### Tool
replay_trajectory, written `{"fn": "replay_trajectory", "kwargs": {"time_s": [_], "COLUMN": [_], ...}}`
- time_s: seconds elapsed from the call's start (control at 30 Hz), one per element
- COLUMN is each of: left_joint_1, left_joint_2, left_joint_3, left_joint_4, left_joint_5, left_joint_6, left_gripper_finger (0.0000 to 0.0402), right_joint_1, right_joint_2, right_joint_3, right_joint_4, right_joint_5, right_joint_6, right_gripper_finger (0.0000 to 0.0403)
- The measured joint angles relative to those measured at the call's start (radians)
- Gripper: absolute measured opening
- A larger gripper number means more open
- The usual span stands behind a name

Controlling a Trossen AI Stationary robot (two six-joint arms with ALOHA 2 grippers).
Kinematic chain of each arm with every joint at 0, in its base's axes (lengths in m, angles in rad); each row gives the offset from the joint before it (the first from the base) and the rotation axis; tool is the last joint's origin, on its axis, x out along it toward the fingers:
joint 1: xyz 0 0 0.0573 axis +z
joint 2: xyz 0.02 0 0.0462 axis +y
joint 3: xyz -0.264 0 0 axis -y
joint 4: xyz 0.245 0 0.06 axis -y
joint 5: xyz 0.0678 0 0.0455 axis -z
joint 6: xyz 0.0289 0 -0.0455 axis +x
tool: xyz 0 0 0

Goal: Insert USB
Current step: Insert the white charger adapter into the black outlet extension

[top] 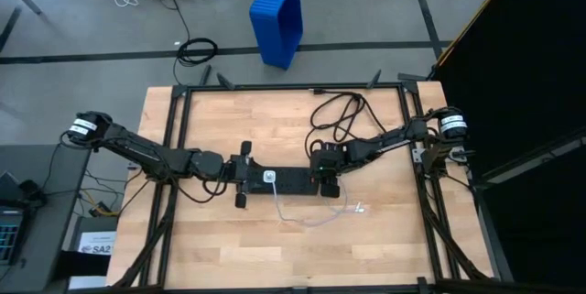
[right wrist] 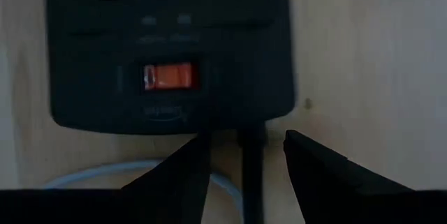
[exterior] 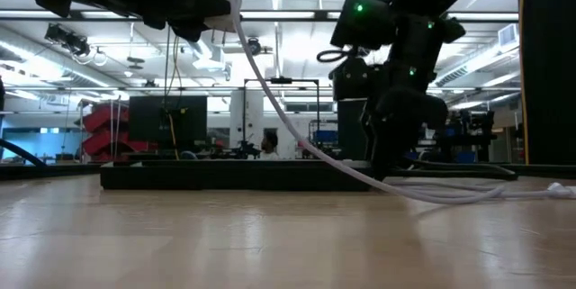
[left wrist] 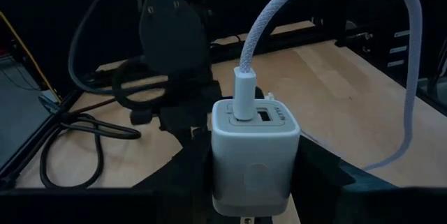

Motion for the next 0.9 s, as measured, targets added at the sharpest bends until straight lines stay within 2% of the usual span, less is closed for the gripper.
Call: {"fn": "replay_trajectory", "kwargs": {"time_s": [0.2, 0.47, 0.77, 0.9], "left_joint_1": [0.000, 0.000, 0.000, 0.002], "left_joint_2": [0.010, 0.017, 0.030, 0.074], "left_joint_3": [0.000, 0.000, 0.000, -0.071], "left_joint_4": [-0.002, 0.024, 0.064, 0.199], "left_joint_5": [0.000, -0.029, 0.032, 0.038], "left_joint_6": [0.000, 0.013, -0.003, -0.029], "left_gripper_finger": [0.0129, 0.0129, 0.0129, 0.0129], "right_joint_1": [-0.001, 0.002, 0.002, 0.002], "right_joint_2": [0.000, -0.008, -0.008, -0.009], "right_joint_3": [0.000, -0.002, -0.002, -0.002], "right_joint_4": [0.010, 0.012, 0.005, 0.004], "right_joint_5": [-0.004, 0.002, -0.003, -0.004], "right_joint_6": [-0.013, -0.033, -0.033, -0.026], "right_gripper_finger": [0.0116, 0.0015, 0.0005, 0.0003]}}
